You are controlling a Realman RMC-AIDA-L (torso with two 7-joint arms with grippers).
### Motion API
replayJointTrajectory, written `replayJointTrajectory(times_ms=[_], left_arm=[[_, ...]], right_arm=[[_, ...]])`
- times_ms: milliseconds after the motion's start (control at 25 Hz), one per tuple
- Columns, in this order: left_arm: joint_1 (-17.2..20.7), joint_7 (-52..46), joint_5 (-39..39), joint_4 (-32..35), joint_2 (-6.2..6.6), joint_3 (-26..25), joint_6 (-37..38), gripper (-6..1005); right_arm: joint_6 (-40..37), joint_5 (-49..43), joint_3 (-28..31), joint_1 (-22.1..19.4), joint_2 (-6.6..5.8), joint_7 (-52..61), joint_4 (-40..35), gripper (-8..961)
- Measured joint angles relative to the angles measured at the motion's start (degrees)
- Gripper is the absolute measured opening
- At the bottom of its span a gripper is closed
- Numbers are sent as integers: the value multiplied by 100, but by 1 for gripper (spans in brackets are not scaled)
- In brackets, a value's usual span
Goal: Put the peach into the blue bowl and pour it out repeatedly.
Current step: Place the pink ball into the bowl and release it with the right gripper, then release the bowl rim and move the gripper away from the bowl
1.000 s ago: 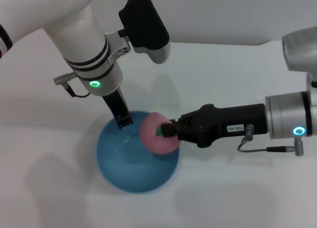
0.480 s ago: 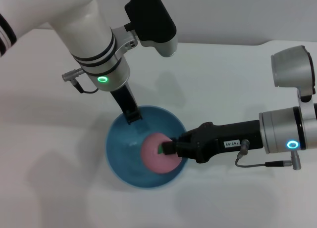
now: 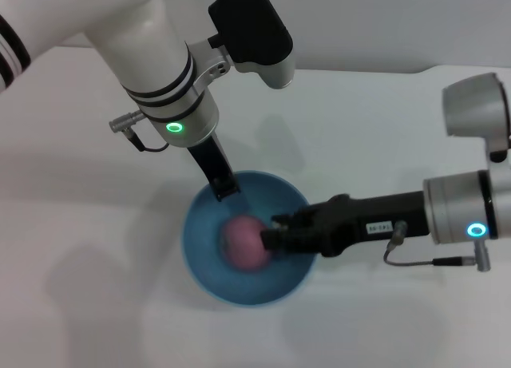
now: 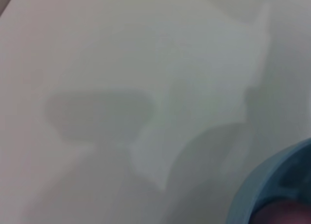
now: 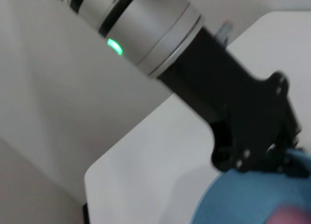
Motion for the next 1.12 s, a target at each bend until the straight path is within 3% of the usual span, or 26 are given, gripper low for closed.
replayJointTrajectory(times_ms=[80, 240, 400, 560, 680, 920, 1120], left_arm=[[-25, -79, -55, -62, -1, 0, -28, -1], [-110, -517, -104, -246, -2, 37, -154, -2], [-163, -1293, -141, -362, -10, 238, -320, -1], [-218, -1945, -391, -421, -18, 464, -360, -1], [-478, -2343, -1058, -882, -45, 562, -281, -2], [-712, -2357, -1888, -1604, -48, 560, -621, -2], [-740, -2366, -2083, -1947, -47, 526, -1149, -1]], right_arm=[[-3, -1, 331, -119, -16, -2, -141, 416], [-162, -22, 898, -432, -39, -43, -568, 418], [-823, -422, 2172, -801, -42, -186, -1119, 419], [-934, -1063, 3314, -964, -44, -359, -1112, 420], [-921, -1391, 4150, -1129, -54, -947, -975, 420], [-915, -1415, 4776, -1244, -99, -1564, -706, 420], [-794, -1636, 4929, -1274, -148, -1900, -515, 421]])
